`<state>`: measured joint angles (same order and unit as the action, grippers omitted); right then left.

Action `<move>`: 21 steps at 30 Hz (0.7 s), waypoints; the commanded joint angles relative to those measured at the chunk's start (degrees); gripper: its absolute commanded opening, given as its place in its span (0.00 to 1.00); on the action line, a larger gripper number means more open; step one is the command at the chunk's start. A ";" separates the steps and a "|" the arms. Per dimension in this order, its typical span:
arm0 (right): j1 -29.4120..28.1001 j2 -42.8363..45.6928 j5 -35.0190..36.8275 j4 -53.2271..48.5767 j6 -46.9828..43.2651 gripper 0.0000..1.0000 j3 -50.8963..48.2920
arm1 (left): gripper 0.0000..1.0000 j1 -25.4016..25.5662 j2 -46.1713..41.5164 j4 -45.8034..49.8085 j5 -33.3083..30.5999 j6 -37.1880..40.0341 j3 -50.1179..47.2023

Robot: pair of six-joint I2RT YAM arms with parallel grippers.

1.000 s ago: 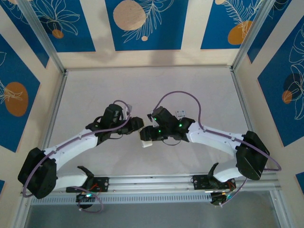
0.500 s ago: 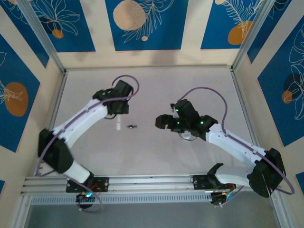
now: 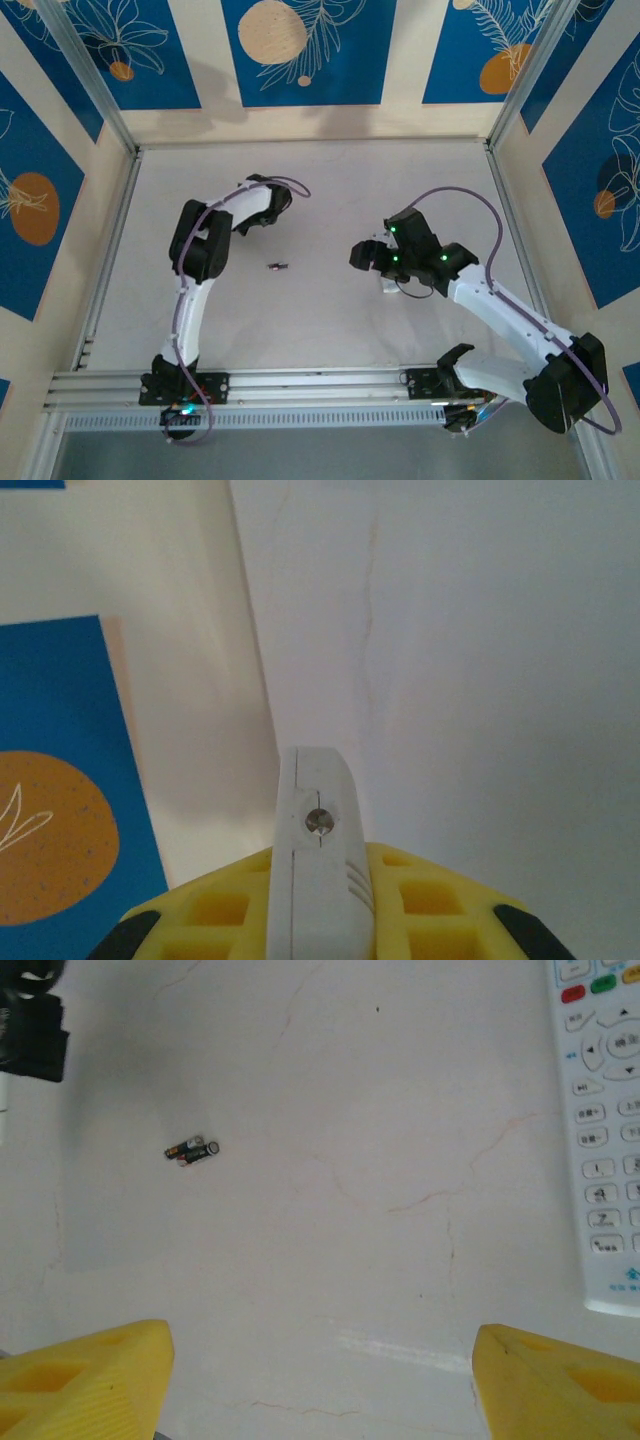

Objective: Load the batteries into the remote control

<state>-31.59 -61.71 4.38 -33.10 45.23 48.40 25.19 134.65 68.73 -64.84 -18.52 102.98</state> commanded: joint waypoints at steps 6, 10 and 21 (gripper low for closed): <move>2.18 3.81 -2.09 -2.23 -0.77 0.79 -2.52 | 0.33 -0.31 3.41 -5.71 5.22 2.72 3.70; 3.16 3.99 -3.18 -1.27 -0.33 0.79 -3.18 | 0.48 -0.32 -0.18 -9.64 11.57 3.43 0.47; 6.86 -0.35 0.45 -2.03 -3.42 0.80 -1.30 | 0.78 0.02 -22.93 -14.09 41.28 1.04 -6.40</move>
<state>-25.96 -59.70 3.01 -34.17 44.34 46.04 24.97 121.36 56.84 -37.71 -16.12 97.82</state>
